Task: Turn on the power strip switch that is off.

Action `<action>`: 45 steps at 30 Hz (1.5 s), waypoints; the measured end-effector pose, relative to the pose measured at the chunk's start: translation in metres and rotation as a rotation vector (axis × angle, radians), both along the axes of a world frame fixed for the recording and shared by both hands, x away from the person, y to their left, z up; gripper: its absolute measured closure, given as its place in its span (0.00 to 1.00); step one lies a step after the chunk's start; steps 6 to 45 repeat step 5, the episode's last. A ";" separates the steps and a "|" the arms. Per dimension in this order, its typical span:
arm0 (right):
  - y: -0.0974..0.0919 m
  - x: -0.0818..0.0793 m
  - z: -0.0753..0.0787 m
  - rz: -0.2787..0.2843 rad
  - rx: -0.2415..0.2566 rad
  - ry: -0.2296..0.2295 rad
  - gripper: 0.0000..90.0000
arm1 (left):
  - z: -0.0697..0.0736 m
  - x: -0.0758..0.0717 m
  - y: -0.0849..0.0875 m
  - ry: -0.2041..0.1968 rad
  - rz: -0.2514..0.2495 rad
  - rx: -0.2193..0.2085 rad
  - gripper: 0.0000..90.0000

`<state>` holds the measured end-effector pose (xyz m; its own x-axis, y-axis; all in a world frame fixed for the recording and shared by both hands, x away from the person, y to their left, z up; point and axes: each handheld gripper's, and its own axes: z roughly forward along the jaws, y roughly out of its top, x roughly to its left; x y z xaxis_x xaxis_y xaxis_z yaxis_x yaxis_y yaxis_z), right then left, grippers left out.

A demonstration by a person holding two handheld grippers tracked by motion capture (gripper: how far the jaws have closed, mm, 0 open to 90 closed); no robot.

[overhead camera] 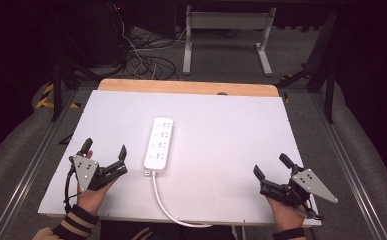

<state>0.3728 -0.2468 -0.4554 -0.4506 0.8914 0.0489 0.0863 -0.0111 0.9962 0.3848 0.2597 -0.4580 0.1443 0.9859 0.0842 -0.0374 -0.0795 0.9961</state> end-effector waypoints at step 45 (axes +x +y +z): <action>0.000 0.001 0.000 -0.002 -0.005 -0.001 0.07 | -0.001 0.001 -0.001 0.005 -0.003 0.002 0.00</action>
